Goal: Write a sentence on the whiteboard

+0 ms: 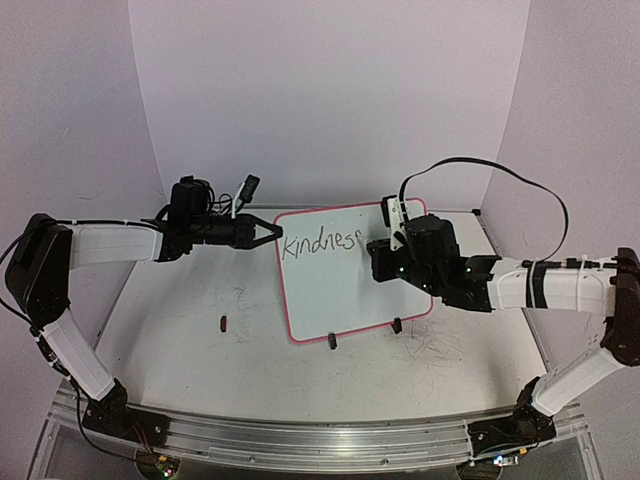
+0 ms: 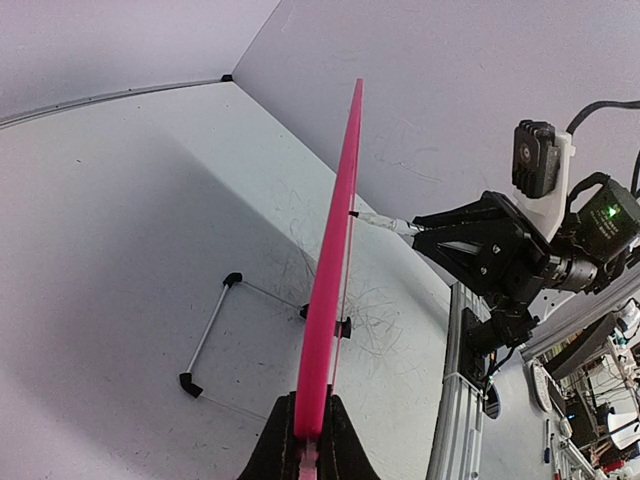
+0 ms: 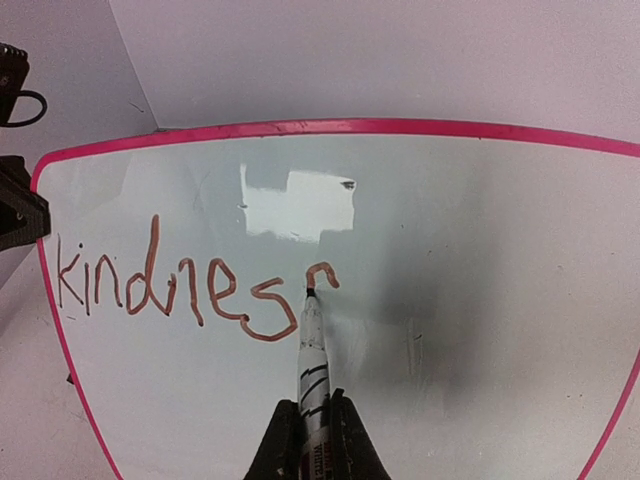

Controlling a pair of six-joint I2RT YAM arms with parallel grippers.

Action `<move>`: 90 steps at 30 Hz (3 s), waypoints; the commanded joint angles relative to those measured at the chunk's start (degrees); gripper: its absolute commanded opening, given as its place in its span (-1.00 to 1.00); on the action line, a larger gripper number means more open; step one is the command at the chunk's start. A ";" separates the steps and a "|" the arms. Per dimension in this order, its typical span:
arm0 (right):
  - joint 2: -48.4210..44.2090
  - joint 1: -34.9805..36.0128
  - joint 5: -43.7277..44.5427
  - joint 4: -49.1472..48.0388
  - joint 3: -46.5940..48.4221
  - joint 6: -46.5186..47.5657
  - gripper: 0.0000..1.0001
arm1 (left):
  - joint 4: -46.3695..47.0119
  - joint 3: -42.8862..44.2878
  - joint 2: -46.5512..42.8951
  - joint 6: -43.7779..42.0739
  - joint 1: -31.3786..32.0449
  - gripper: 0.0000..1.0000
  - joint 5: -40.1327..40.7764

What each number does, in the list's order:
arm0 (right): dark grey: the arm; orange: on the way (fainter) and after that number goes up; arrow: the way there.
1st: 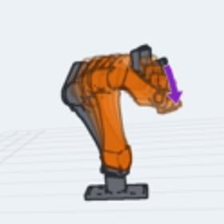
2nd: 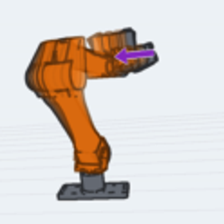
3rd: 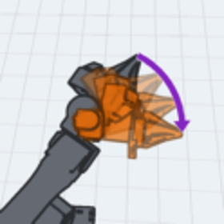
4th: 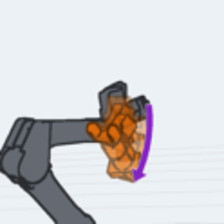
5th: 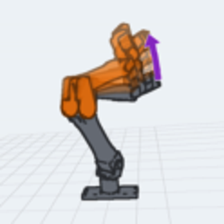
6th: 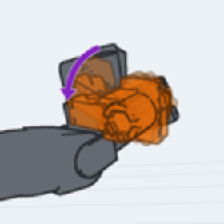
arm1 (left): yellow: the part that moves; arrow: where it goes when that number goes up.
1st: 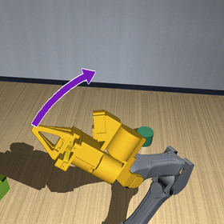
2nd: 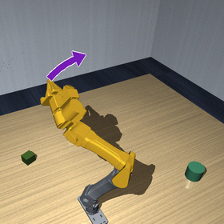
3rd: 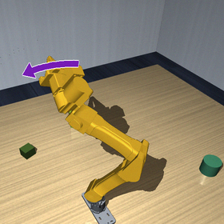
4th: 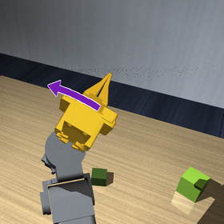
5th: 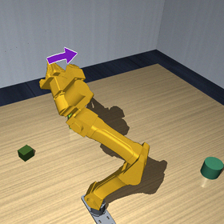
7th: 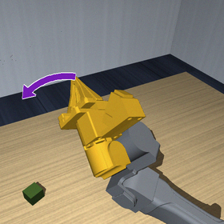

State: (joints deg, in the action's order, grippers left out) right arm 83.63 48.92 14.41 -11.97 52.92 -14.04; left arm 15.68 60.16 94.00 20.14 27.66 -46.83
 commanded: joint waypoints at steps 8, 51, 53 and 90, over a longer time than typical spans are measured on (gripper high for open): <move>-2.23 -0.04 4.18 1.75 -1.72 -1.08 -1.00 | 1.25 -0.04 -2.47 -1.20 0.57 -1.00 -0.66; -19.08 -1.08 4.14 0.30 -9.21 11.10 -1.00 | 1.20 -0.31 -3.10 -1.95 0.64 -1.00 0.38; -20.52 -1.15 3.71 0.68 -9.30 13.27 -1.00 | 1.22 -0.26 -3.05 -2.03 0.64 -1.00 0.58; -13.59 -1.12 5.76 -1.50 -5.80 13.09 -1.00 | 1.12 -0.30 -3.19 -2.21 0.65 -1.00 1.22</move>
State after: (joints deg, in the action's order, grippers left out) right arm 70.36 47.76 16.67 -11.20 45.76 -1.46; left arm 15.64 60.16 93.69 19.49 27.83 -46.74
